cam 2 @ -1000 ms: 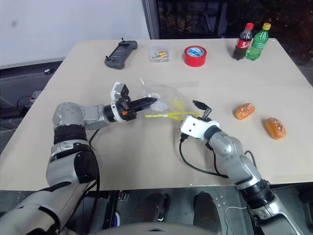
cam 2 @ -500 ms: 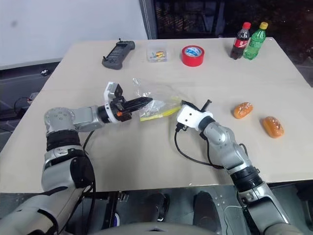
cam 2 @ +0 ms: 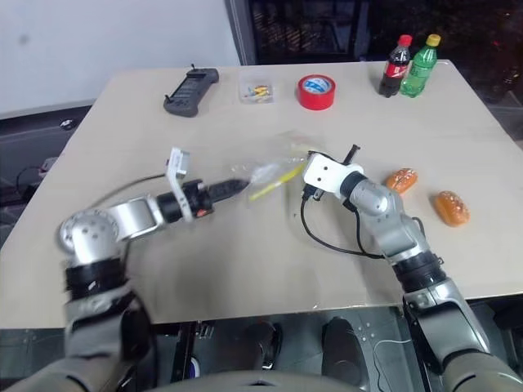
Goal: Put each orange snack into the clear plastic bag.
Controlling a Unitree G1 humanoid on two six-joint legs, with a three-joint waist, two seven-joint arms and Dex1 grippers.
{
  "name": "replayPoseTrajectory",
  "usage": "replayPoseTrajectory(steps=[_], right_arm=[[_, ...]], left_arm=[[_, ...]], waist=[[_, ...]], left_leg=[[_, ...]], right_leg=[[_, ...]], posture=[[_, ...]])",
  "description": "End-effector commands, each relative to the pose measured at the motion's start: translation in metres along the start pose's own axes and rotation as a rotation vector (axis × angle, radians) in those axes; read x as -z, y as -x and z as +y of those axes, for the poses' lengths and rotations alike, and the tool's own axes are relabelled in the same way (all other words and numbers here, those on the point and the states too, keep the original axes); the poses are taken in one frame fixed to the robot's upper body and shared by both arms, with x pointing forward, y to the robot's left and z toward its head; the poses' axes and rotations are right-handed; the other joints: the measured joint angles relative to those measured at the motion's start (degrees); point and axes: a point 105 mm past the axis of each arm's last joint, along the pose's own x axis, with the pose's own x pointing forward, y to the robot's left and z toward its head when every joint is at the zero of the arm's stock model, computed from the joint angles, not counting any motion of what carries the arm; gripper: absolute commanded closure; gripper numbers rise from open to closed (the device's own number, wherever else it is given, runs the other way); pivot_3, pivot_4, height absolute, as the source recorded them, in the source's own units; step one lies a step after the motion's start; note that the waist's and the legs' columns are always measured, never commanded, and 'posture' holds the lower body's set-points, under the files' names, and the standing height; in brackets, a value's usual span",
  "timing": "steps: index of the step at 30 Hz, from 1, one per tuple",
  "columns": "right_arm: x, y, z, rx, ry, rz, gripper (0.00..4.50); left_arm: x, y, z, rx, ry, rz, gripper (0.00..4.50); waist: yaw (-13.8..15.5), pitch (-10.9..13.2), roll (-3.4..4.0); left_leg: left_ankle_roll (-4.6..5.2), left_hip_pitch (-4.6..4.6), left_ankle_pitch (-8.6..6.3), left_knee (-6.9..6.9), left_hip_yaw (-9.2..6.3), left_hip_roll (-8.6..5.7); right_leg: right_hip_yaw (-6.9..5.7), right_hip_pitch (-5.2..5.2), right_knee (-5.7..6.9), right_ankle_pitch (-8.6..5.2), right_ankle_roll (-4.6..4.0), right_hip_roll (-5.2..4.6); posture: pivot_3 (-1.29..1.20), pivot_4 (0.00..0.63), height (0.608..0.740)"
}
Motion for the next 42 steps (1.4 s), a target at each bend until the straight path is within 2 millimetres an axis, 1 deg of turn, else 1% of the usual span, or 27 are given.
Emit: replayPoseTrajectory(steps=[1,3,5,7,11,15,17,21,25,30,33,36,38,40,42], right_arm=[[-0.007,-0.006,-0.023,-0.016,-0.026,0.016,4.50],[-0.009,-0.010,-0.026,-0.038,-0.030,0.027,4.50],[-0.012,-0.014,-0.027,-0.058,-0.039,0.033,4.50],[-0.017,-0.018,-0.027,-0.075,-0.055,0.033,4.50],[-0.026,-0.023,-0.022,-0.108,-0.070,0.030,4.50],[-0.031,-0.027,-0.019,-0.119,-0.074,0.037,4.50],[-0.032,-0.029,-0.018,-0.121,-0.060,0.042,4.50],[-0.036,-0.033,-0.016,-0.112,-0.068,0.038,4.50],[-0.039,-0.034,-0.015,-0.106,-0.074,0.032,4.50],[-0.039,-0.033,-0.016,-0.097,-0.084,0.037,4.50],[-0.039,-0.032,-0.016,-0.089,-0.104,0.043,4.50],[-0.039,-0.031,-0.017,-0.086,-0.113,0.045,4.50],[-0.039,-0.031,-0.016,-0.086,-0.120,0.046,4.50],[-0.037,-0.030,-0.018,-0.064,-0.134,0.057,4.50],[-0.036,-0.028,-0.012,-0.116,-0.148,0.056,4.50]], left_arm=[[-0.017,0.015,-0.036,-0.011,-0.624,-0.091,1.90],[-0.022,0.019,-0.049,-0.026,-0.856,-0.151,1.90],[-0.023,0.016,-0.059,-0.063,-1.053,-0.197,1.90],[-0.023,0.009,-0.064,-0.099,-1.120,-0.232,1.90],[-0.030,-0.003,-0.064,-0.211,-1.222,-0.280,1.90],[-0.038,-0.009,-0.071,-0.290,-1.297,-0.340,1.90],[-0.038,-0.012,-0.073,-0.305,-1.309,-0.345,1.90],[-0.036,-0.019,-0.072,-0.312,-1.340,-0.324,1.90],[-0.035,-0.022,-0.068,-0.315,-1.360,-0.298,1.90],[-0.033,-0.026,-0.066,-0.303,-1.363,-0.286,1.90],[-0.033,-0.026,-0.064,-0.295,-1.355,-0.282,2.60],[-0.034,-0.027,-0.061,-0.293,-1.363,-0.273,3.87],[-0.034,-0.027,-0.059,-0.293,-1.371,-0.267,4.43],[-0.034,-0.027,-0.055,-0.300,-1.378,-0.256,4.43],[-0.038,-0.027,-0.048,-0.309,-1.378,-0.248,4.43]], waist=[[0.39,0.02,0.07],[0.95,0.03,0.09],[1.64,0.04,0.10],[2.20,0.03,0.10],[2.27,0.04,0.11],[2.00,0.05,0.12],[1.86,0.05,0.12],[1.96,0.05,0.12],[1.97,0.05,0.12],[1.95,0.05,0.12],[1.93,0.05,0.12],[1.93,0.05,0.12],[1.94,0.05,0.12],[1.91,0.05,0.12],[1.94,0.05,0.12]], left_leg=[[0.00,0.05,0.00,-0.10,0.08,0.00],[0.01,0.16,0.00,-0.44,0.20,0.01],[0.01,0.15,0.00,-0.56,0.19,0.06],[0.01,0.15,0.00,-0.70,0.19,0.17],[0.02,0.02,0.00,-0.73,0.16,0.22],[0.02,-0.09,0.00,-0.74,0.17,0.24],[0.02,-0.09,0.00,-0.75,0.18,0.26],[0.02,-0.07,0.00,-0.74,0.19,0.32],[0.02,-0.07,0.00,-0.71,0.19,0.33],[0.02,-0.08,0.00,-0.71,0.19,0.33],[0.02,-0.07,0.00,-0.71,0.19,0.34],[0.02,-0.08,0.00,-0.71,0.18,0.34],[0.02,-0.08,0.00,-0.71,0.18,0.34],[0.02,-0.08,0.00,-0.70,0.19,0.34],[0.02,-0.07,0.00,-0.70,0.18,0.34]], right_leg=[[0.10,-0.03,-0.04,0.01,-0.02,0.01],[0.22,-0.03,-0.28,0.09,-0.14,0.04],[0.16,-0.02,-0.47,0.14,-0.21,0.06],[0.12,-0.01,-0.70,0.20,-0.26,0.15],[0.06,-0.06,-0.82,0.20,-0.27,0.21],[0.07,-0.18,-0.83,0.20,-0.27,0.22],[0.07,-0.19,-0.83,0.20,-0.27,0.25],[0.06,-0.19,-0.80,0.20,-0.27,0.31],[0.06,-0.19,-0.79,0.20,-0.26,0.32],[0.06,-0.19,-0.79,0.21,-0.26,0.32],[0.06,-0.19,-0.79,0.21,-0.26,0.33],[0.06,-0.19,-0.79,0.21,-0.26,0.33],[0.06,-0.20,-0.79,0.21,-0.26,0.33],[0.06,-0.19,-0.79,0.21,-0.26,0.33],[0.06,-0.19,-0.79,0.21,-0.26,0.33]], posture=[[0.00,0.150,0.740],[0.00,0.150,0.740],[0.00,0.150,0.740],[0.00,0.150,0.740],[0.00,0.150,0.740],[0.00,0.150,0.740],[0.00,0.150,0.740],[0.00,0.150,0.740],[0.00,0.150,0.740],[0.00,0.150,0.740],[0.00,0.150,0.740],[0.00,0.150,0.740],[0.00,0.150,0.740],[0.00,0.150,0.740],[0.00,0.150,0.740]])
